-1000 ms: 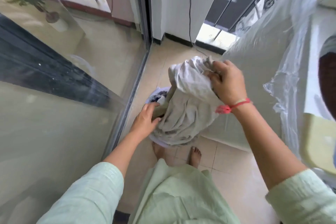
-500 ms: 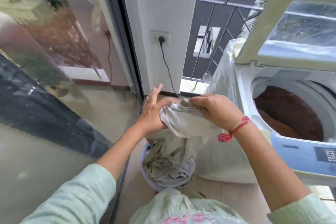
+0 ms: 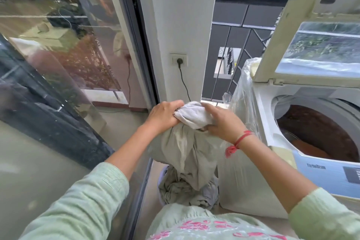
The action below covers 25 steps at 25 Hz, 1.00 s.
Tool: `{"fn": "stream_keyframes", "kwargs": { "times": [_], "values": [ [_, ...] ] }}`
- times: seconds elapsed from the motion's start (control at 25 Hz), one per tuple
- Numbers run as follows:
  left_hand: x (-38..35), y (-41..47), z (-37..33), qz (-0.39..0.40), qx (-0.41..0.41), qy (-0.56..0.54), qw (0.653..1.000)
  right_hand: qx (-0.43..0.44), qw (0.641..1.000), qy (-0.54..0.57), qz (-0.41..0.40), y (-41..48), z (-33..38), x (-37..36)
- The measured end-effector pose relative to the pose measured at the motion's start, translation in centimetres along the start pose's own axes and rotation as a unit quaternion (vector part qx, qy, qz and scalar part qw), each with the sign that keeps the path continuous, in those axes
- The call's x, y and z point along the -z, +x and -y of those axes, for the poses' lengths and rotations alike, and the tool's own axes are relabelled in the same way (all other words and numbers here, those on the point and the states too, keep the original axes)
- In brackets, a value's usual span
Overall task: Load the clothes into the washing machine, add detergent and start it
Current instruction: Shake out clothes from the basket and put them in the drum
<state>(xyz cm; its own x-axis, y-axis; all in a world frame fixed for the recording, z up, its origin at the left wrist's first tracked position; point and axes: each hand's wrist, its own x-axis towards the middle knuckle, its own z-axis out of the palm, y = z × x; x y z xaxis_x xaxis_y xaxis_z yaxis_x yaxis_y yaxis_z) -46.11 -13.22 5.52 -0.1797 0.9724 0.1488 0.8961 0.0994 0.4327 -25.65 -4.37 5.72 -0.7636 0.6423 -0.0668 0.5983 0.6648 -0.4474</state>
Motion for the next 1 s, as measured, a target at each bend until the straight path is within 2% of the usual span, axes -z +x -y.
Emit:
{"fn": "stream_keyframes", "kwargs": {
  "times": [0.04, 0.12, 0.24, 0.28, 0.32, 0.36, 0.44, 0.52, 0.56, 0.64, 0.76, 0.84, 0.92, 1.0],
  "values": [
    [0.5, 0.0, -0.1, 0.008, -0.011, 0.003, 1.0, 0.009, 0.998, -0.048, -0.037, 0.1, 0.3, -0.2],
    [2.1, 0.6, -0.1, 0.045, -0.006, 0.002, 0.999, 0.024, 0.993, -0.069, -0.095, 0.9, 0.6, 1.4],
    [4.1, 1.9, 1.9, 0.2, 0.066, 0.076, 0.975, 0.013, 0.98, -0.074, -0.183, 1.7, -0.1, 5.4],
    [4.1, 1.6, 3.0, 0.218, 0.081, 0.065, 0.97, -0.001, 0.977, -0.05, -0.209, 1.5, -0.8, 6.3],
    [3.9, 1.2, 4.0, 0.196, 0.083, -0.005, 0.977, -0.021, 0.973, -0.004, -0.229, 1.2, -1.5, 6.6],
    [3.9, 0.9, 4.4, 0.138, 0.088, -0.126, 0.978, -0.045, 0.97, 0.044, -0.236, 0.8, -2.0, 6.6],
    [4.7, 1.5, 3.5, -0.022, 0.085, -0.305, 0.948, -0.088, 0.972, 0.09, -0.199, 0.1, -2.8, 5.9],
    [7.4, 3.8, 0.7, -0.111, 0.05, -0.335, 0.935, -0.081, 0.985, 0.065, -0.138, 0.1, -2.9, 5.0],
    [9.3, 5.0, -1.2, -0.132, 0.015, -0.297, 0.946, -0.076, 0.988, 0.047, -0.125, 0.2, -2.8, 4.8],
    [12.9, 6.6, -4.9, -0.154, -0.09, -0.169, 0.969, -0.059, 0.985, 0.083, -0.141, 0.4, -2.5, 4.6],
    [14.9, 7.3, -8.7, -0.107, -0.192, -0.014, 0.975, 0.01, 0.948, 0.277, -0.154, 0.8, 0.6, 5.1],
    [14.6, 6.8, -10.3, -0.088, -0.225, 0.043, 0.969, 0.023, 0.925, 0.334, -0.181, 1.9, 3.1, 5.6],
    [14.8, 6.8, -10.7, -0.132, -0.236, 0.091, 0.959, 0.02, 0.92, 0.29, -0.263, 3.1, 4.2, 6.4],
    [16.0, 6.8, -9.3, -0.138, -0.197, 0.114, 0.964, 0.021, 0.912, 0.226, -0.341, 3.1, 4.3, 7.3]
  ]
}}
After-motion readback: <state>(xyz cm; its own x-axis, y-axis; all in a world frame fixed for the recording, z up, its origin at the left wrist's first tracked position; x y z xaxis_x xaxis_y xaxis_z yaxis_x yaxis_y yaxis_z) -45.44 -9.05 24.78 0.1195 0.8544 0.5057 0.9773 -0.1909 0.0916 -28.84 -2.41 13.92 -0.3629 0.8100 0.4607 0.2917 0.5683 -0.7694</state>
